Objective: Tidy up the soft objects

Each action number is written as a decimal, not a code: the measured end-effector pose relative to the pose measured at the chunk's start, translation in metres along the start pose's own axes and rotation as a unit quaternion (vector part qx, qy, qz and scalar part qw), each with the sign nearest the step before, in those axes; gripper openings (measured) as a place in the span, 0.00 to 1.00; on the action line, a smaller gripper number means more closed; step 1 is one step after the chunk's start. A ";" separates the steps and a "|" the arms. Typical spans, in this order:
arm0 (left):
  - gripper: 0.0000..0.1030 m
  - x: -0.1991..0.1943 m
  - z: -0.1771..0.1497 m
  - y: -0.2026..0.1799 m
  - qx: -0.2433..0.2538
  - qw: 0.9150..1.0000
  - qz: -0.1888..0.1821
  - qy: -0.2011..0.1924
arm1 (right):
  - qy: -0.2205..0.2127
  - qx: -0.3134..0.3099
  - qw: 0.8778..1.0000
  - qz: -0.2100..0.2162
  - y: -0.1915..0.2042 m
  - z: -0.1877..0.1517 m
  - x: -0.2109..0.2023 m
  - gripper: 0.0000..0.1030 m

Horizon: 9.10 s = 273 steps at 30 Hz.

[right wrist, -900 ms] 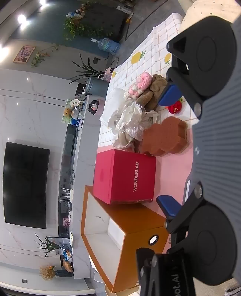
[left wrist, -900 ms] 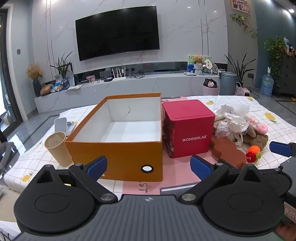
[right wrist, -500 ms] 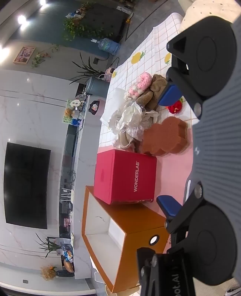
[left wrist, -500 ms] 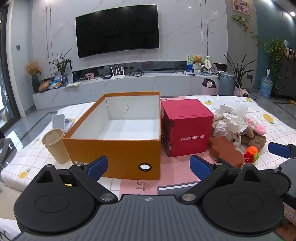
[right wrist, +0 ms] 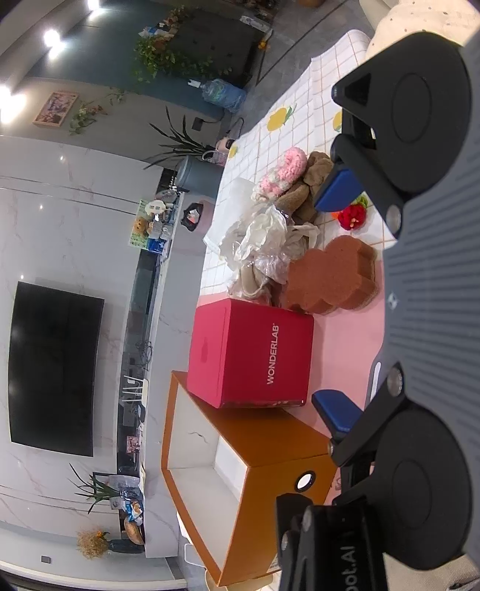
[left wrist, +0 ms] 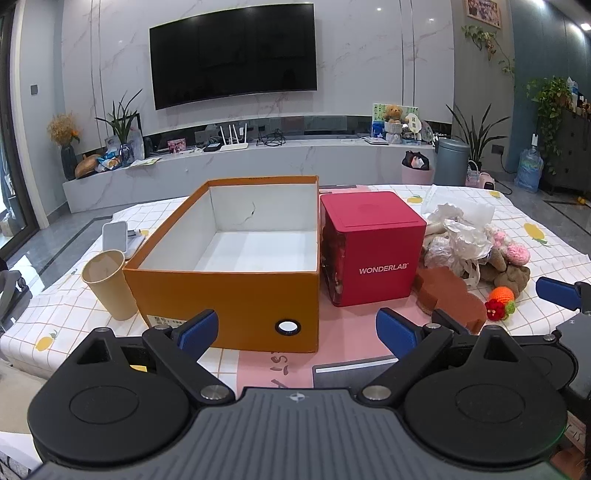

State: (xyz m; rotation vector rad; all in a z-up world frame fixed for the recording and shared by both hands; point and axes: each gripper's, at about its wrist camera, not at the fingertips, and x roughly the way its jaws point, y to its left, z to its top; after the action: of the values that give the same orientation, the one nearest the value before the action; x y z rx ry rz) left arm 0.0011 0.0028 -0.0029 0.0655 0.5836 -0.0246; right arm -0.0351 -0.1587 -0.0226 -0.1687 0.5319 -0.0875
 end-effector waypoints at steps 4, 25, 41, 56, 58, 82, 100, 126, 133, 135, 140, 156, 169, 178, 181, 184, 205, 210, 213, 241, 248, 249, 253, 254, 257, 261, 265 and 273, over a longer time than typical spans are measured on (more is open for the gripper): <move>1.00 0.001 0.000 0.001 -0.003 1.000 -0.001 0.003 | -0.001 -0.004 1.000 -0.003 0.000 0.000 0.000 0.97; 1.00 0.004 -0.002 0.001 -0.010 1.000 -0.002 0.016 | -0.001 -0.014 1.000 -0.016 0.003 -0.001 -0.001 0.97; 1.00 0.005 -0.002 0.002 -0.015 1.000 -0.003 0.020 | 0.005 -0.005 1.000 -0.014 0.001 -0.002 0.002 0.97; 1.00 0.006 -0.004 0.002 -0.015 1.000 -0.002 0.020 | 0.007 -0.005 1.000 -0.014 0.001 -0.002 0.002 0.97; 1.00 0.006 -0.004 0.002 -0.015 1.000 -0.002 0.020 | 0.008 -0.005 1.000 -0.014 0.000 -0.004 0.004 0.97; 1.00 0.047 0.027 -0.083 0.094 0.992 -0.079 -0.005 | 0.076 0.025 0.996 0.049 -0.157 0.057 0.074 0.98; 1.00 0.138 -0.041 -0.146 0.073 0.984 -0.158 0.036 | 0.235 0.155 0.955 0.096 -0.185 -0.006 0.173 0.91; 0.85 0.126 -0.049 -0.155 0.066 0.993 -0.093 -0.009 | 0.230 0.070 0.965 0.106 -0.166 -0.005 0.167 0.51; 0.91 0.133 -0.045 -0.167 0.095 0.990 -0.100 0.002 | 0.228 0.066 0.966 0.099 -0.166 -0.008 0.170 0.56; 0.91 0.134 -0.045 -0.177 0.122 0.988 -0.099 -0.007 | 0.225 0.065 0.967 0.098 -0.168 -0.008 0.170 0.52; 0.91 0.134 -0.052 -0.194 0.146 0.986 -0.079 -0.028 | 0.228 0.078 0.965 0.104 -0.171 -0.008 0.171 0.48; 0.80 0.137 -0.054 -0.184 0.100 0.989 -0.101 -0.044 | 0.234 0.072 0.964 0.104 -0.171 -0.010 0.171 0.40; 0.73 0.114 -0.049 -0.181 0.118 0.986 -0.082 -0.087 | 0.220 0.065 0.968 0.100 -0.167 -0.006 0.160 0.40; 0.73 0.075 -0.024 -0.172 0.110 0.982 -0.087 -0.125 | 0.165 0.088 0.977 0.102 -0.176 0.014 0.121 0.40; 0.73 0.057 -0.002 -0.170 0.100 0.981 -0.099 -0.134 | 0.142 0.116 0.978 0.102 -0.184 0.019 0.101 0.40; 0.73 0.036 0.021 -0.163 0.096 0.976 -0.108 -0.164 | 0.110 0.136 0.979 0.106 -0.189 0.030 0.077 0.40; 0.74 0.049 0.047 0.028 0.129 0.976 -0.017 -0.175 | 0.004 0.122 0.964 0.236 -0.026 0.135 0.026 0.40; 0.74 0.094 0.042 0.030 0.150 0.981 0.000 -0.119 | 0.013 0.109 0.962 0.251 0.014 0.126 0.041 0.40; 0.75 0.116 0.044 0.025 0.157 0.982 0.006 -0.101 | 0.002 0.134 0.959 0.249 0.022 0.113 0.046 0.40; 0.88 0.105 0.046 0.153 -0.013 0.997 0.062 0.047 | 0.078 0.052 0.937 0.336 0.083 0.114 0.099 0.40; 0.86 0.096 0.040 0.181 -0.101 0.991 0.014 0.088 | 0.143 0.008 0.933 0.330 0.091 0.107 0.132 0.39; 0.86 0.095 0.041 0.181 -0.104 0.990 0.002 0.094 | 0.145 -0.002 0.932 0.333 0.088 0.108 0.134 0.39; 0.86 0.092 0.040 0.173 -0.104 0.988 -0.031 0.111 | 0.138 -0.093 0.942 0.291 0.091 0.105 0.128 0.39; 0.86 0.091 0.039 0.172 -0.103 0.988 -0.033 0.114 | 0.136 -0.106 0.940 0.294 0.090 0.104 0.127 0.39; 0.86 0.093 0.038 0.167 -0.098 0.987 -0.043 0.120 | 0.156 -0.090 0.936 0.303 0.083 0.108 0.129 0.39; 0.86 0.096 0.038 0.158 -0.088 0.988 -0.044 0.114 | 0.173 -0.083 0.939 0.287 0.082 0.107 0.124 0.40; 0.85 0.104 0.039 0.150 -0.080 0.989 -0.066 0.109 | 0.194 -0.072 0.941 0.268 0.087 0.102 0.113 0.40; 0.87 0.125 0.043 0.124 -0.036 0.996 -0.023 0.078 | 0.174 -0.023 0.951 0.255 0.095 0.088 0.102 0.40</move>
State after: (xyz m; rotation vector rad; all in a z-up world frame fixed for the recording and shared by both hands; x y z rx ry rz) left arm 0.1345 0.1228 -0.0294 -0.0159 0.7413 -0.0441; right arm 0.1006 -0.0666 -0.0161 -0.0557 0.9154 0.4074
